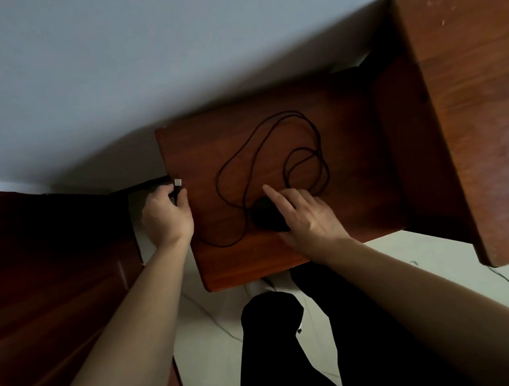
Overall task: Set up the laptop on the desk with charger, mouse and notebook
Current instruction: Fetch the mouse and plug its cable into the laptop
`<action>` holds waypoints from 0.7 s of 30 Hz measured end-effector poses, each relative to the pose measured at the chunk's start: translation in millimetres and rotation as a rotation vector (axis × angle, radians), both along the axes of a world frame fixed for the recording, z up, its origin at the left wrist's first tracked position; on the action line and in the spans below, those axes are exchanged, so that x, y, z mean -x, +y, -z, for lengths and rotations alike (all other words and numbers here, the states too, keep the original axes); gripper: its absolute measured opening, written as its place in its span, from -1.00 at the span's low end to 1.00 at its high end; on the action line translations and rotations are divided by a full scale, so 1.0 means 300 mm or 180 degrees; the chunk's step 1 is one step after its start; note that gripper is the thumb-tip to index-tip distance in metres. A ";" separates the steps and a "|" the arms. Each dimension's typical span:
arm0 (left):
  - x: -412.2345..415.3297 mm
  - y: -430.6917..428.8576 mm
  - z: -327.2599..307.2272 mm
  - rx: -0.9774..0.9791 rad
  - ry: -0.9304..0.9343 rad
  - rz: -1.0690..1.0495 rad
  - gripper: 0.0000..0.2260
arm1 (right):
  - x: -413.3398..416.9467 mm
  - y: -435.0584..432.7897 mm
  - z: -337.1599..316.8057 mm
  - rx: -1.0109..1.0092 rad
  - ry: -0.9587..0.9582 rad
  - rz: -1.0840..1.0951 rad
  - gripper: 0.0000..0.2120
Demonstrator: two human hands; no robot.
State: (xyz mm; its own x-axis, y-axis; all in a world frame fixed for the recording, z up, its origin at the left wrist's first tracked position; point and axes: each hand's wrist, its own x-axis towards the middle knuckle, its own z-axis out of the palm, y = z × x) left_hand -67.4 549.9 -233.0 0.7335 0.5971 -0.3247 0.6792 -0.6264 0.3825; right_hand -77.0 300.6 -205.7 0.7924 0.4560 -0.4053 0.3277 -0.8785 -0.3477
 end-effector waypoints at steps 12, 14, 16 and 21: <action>0.009 -0.009 -0.411 0.0239 -0.1327 0.0737 -0.86 | -0.038 -0.058 -0.364 -0.0333 -0.0862 0.0667 -0.20; -0.017 -0.029 -0.479 0.0291 -0.1480 0.0778 -0.88 | -0.043 -0.084 -0.418 -0.0389 -0.0986 0.0835 -0.22; -0.034 -0.065 -0.594 0.0381 -0.1718 0.0971 -0.88 | -0.029 -0.132 -0.521 -0.0473 -0.1205 0.1103 -0.23; -0.086 -0.171 -0.861 0.0170 -0.2138 0.1446 -0.88 | -0.016 -0.262 -0.730 -0.0643 -0.1731 0.1575 -0.23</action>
